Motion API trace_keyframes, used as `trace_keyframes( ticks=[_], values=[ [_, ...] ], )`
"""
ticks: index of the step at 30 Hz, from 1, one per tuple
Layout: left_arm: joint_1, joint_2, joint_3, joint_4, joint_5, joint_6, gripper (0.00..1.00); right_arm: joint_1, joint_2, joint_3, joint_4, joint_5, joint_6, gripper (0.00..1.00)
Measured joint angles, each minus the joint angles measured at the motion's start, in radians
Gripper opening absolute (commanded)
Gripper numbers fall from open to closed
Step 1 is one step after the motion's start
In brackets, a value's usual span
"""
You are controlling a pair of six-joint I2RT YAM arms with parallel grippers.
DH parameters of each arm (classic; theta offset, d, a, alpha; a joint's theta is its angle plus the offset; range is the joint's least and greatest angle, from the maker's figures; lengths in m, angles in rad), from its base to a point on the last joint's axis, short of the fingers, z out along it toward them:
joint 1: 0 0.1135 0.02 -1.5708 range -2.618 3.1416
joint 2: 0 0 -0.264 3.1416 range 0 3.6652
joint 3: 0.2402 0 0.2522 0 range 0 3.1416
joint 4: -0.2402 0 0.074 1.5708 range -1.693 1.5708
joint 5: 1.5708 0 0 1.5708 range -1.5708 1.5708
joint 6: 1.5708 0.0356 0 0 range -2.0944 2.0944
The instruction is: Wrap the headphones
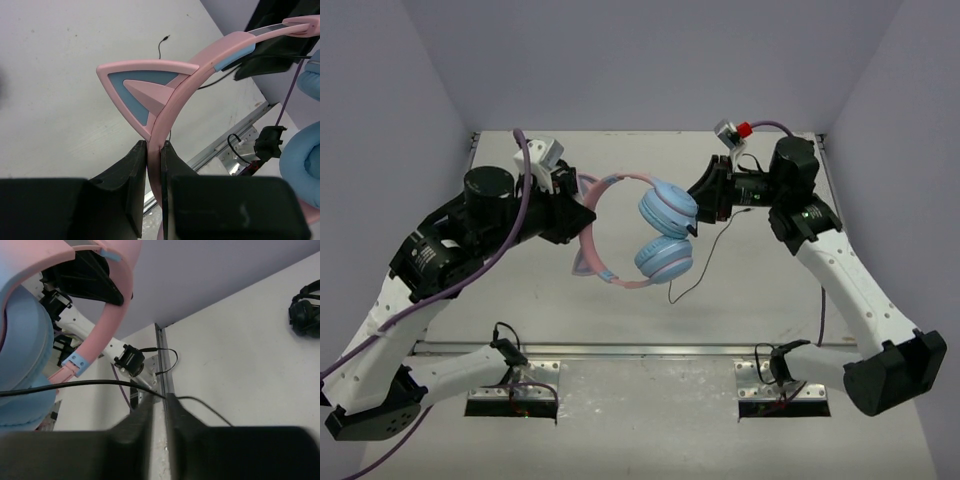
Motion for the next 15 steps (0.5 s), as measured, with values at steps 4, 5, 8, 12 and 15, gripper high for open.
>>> trace_keyframes(
  ticks=[4,5,8,12,15],
  values=[
    [0.0,0.001,-0.025,0.023,-0.007,0.005,0.0,0.037,-0.01,0.017,-0.084,0.133,-0.074,0.01],
    [0.0,-0.003,-0.042,0.032,-0.013,0.01,0.0,0.034,-0.023,0.017,-0.109,0.188,-0.097,0.01],
    [0.0,-0.021,-0.117,0.047,-0.049,0.037,0.0,0.013,-0.069,0.027,-0.187,0.359,-0.16,0.01],
    [0.0,-0.04,-0.219,0.028,-0.12,0.087,0.0,-0.008,-0.092,0.084,-0.234,0.497,-0.222,0.01],
    [0.0,-0.04,-0.248,0.02,-0.15,0.111,0.0,-0.009,-0.105,0.103,-0.232,0.53,-0.248,0.01]
  ],
)
